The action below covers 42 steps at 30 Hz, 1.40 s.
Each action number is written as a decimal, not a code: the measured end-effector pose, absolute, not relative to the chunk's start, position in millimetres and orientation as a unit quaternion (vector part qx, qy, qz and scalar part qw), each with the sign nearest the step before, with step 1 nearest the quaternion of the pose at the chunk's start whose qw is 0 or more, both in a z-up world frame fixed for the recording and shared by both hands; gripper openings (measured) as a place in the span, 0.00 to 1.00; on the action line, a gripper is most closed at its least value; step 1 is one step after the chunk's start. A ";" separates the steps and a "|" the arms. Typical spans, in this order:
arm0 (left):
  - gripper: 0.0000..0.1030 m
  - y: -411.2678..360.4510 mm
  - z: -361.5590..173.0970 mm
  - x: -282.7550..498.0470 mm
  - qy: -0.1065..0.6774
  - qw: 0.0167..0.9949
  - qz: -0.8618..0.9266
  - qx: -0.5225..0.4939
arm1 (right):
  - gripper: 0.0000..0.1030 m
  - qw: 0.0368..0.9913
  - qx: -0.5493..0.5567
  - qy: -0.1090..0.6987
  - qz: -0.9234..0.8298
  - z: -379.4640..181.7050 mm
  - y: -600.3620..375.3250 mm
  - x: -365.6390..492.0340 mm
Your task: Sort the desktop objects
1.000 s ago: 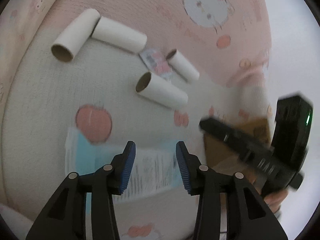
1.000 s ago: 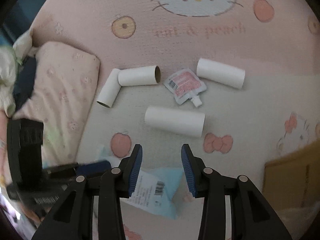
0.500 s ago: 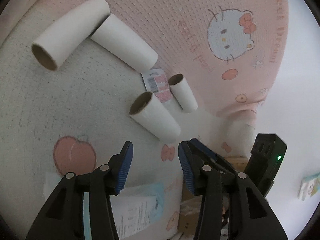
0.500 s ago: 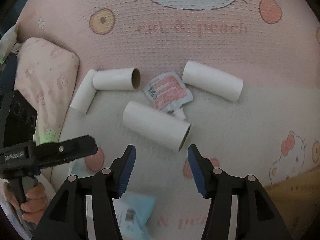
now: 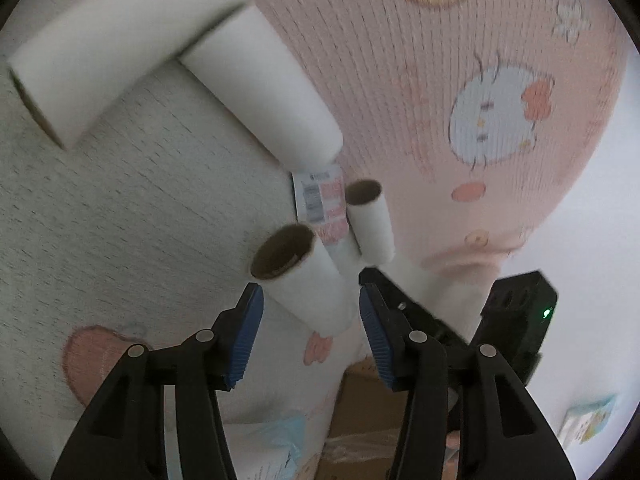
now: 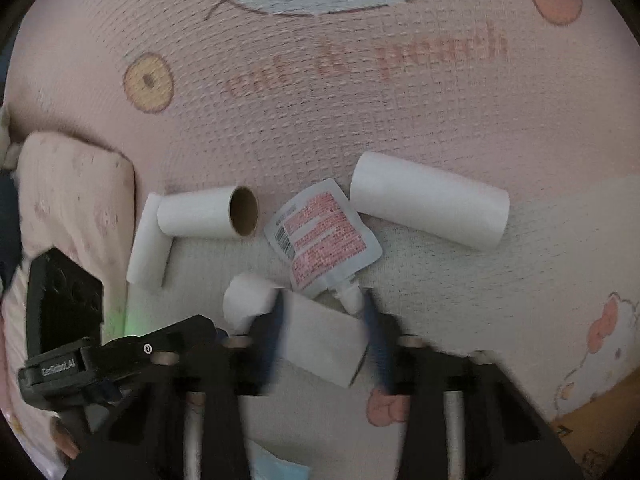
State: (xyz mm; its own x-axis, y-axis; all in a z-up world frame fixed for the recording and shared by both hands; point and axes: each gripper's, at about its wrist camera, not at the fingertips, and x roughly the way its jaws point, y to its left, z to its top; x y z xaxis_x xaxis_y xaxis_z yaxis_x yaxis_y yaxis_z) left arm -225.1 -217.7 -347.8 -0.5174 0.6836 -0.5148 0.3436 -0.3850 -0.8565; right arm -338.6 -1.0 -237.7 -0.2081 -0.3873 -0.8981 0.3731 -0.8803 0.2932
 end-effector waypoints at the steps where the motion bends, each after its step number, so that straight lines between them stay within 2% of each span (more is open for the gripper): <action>1: 0.53 -220.4 -346.9 -224.6 -0.540 0.118 0.687 -0.472 | 0.17 0.241 0.579 0.003 -0.779 -238.3 -2.7 -338.5; 16: 0.53 -214.4 -351.4 -221.8 -0.519 0.099 0.683 -0.505 | 0.17 0.310 0.576 0.142 -0.743 -234.3 -42.2 -291.7; 30: 0.53 -201.2 -356.7 -227.2 -0.519 0.123 0.676 -0.509 | 0.18 0.335 0.579 0.172 -0.723 -233.6 -47.4 -284.4; 32: 0.51 -201.0 -356.6 -228.4 -0.526 0.124 0.675 -0.501 | 0.20 0.335 0.579 0.179 -0.722 -233.9 -48.6 -285.4; 34: 0.50 -200.3 -357.2 -230.9 -0.529 0.129 0.675 -0.499 | 0.29 0.336 0.584 0.179 -0.717 -234.6 -50.0 -287.5; 36: 0.50 -200.0 -358.5 -232.8 -0.530 0.130 0.673 -0.499 | 0.34 0.337 0.590 0.172 -0.713 -235.5 -51.0 -289.5; 39: 0.50 -197.8 -362.0 -236.5 -0.536 0.131 0.667 -0.500 | 0.34 0.327 0.593 0.180 -0.714 -238.7 -53.8 -291.2; 40: 0.50 -196.9 -364.1 -237.6 -0.537 0.128 0.664 -0.504 | 0.37 0.318 0.599 0.192 -0.710 -244.3 -55.6 -291.6; 42: 0.49 -194.5 -367.0 -239.9 -0.538 0.129 0.662 -0.505 | 0.38 0.325 0.613 0.177 -0.698 -252.1 -56.0 -292.5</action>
State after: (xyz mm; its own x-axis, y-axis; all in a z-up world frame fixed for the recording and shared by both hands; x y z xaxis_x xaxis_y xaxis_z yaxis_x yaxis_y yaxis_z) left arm -239.9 -194.5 -367.0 -0.4565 0.7142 -0.5306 0.3733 -0.3876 -0.8429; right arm -292.5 -56.0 -252.1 -0.0369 -0.2368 -0.9709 0.6713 -0.7255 0.1515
